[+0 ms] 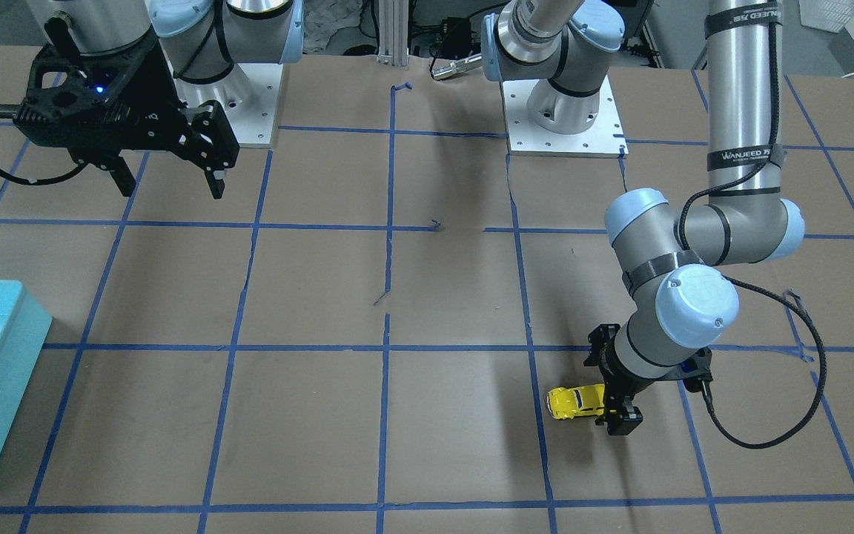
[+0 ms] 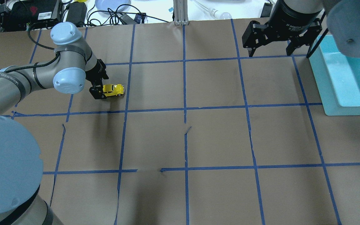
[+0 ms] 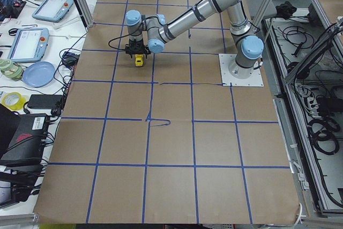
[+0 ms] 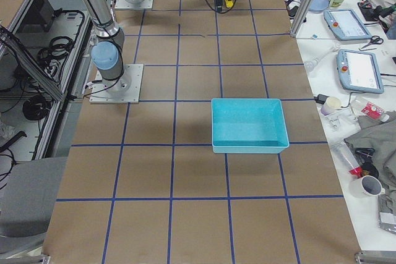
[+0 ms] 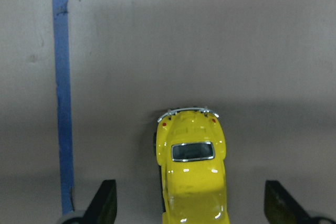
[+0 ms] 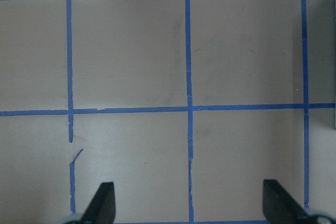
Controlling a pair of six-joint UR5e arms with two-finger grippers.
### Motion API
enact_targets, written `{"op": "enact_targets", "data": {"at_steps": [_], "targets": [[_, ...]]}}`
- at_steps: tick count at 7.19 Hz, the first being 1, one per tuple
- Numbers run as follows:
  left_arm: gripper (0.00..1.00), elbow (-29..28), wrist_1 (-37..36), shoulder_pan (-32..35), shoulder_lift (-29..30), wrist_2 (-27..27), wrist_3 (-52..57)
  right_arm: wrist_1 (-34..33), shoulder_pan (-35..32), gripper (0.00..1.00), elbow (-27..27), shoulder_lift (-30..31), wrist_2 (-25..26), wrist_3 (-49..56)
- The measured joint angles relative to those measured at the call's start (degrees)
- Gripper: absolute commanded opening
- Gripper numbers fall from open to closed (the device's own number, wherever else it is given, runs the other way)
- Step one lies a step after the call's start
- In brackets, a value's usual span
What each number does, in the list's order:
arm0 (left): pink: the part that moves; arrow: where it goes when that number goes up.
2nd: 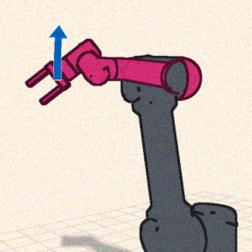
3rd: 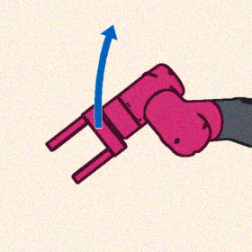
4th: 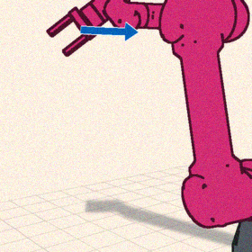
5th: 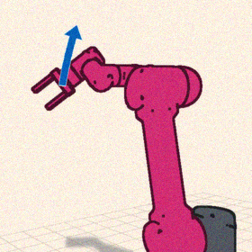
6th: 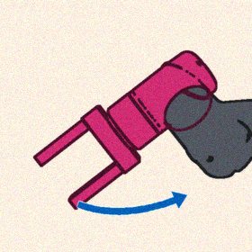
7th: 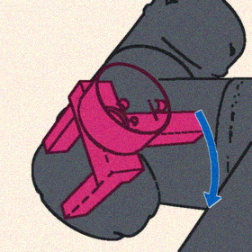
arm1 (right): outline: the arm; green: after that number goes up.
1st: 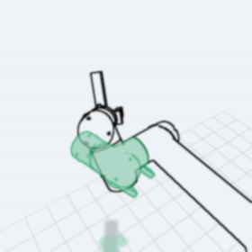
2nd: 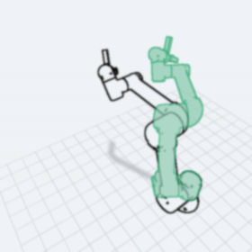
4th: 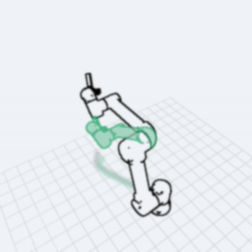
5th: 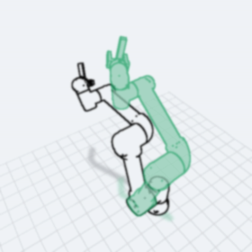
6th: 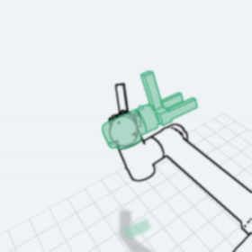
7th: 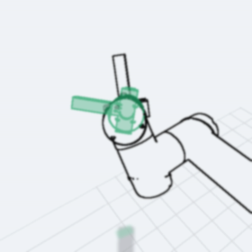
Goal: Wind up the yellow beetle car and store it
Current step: 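Lower the left gripper onto the yellow beetle car and grasp it, then push the held car along the table away from the robot with the left gripper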
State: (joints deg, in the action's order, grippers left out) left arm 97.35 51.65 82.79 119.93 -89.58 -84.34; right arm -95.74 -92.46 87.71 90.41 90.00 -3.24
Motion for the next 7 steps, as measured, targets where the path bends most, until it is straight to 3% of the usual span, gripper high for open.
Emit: {"op": "enact_targets", "data": {"at_steps": [2, 3, 4, 5, 7], "targets": [[1.00, -0.01, -0.05, 0.05, 0.82, 0.15, 0.01, 0.03, 0.00, 1.00, 0.06, 0.08, 0.00, -0.01], [0.76, -0.02, -0.06, 0.06, 1.01, 0.13, 0.00, 0.03, 0.00, 1.00, 0.07, 0.10, 0.00, -0.01], [0.30, -0.13, -0.48, 0.04, 1.14, 0.14, 0.20, 0.03, 0.00, 1.00, 0.08, 0.11, 0.00, -0.01], [0.02, -0.34, -1.50, 0.03, 1.25, 0.22, 0.55, 0.03, 0.00, 1.00, 0.12, 0.15, 0.00, -0.01], [0.00, -0.69, -2.68, 0.03, 1.32, 2.04, 0.47, 0.03, 0.00, 1.00, 0.16, 0.16, 0.00, -0.01]]}}
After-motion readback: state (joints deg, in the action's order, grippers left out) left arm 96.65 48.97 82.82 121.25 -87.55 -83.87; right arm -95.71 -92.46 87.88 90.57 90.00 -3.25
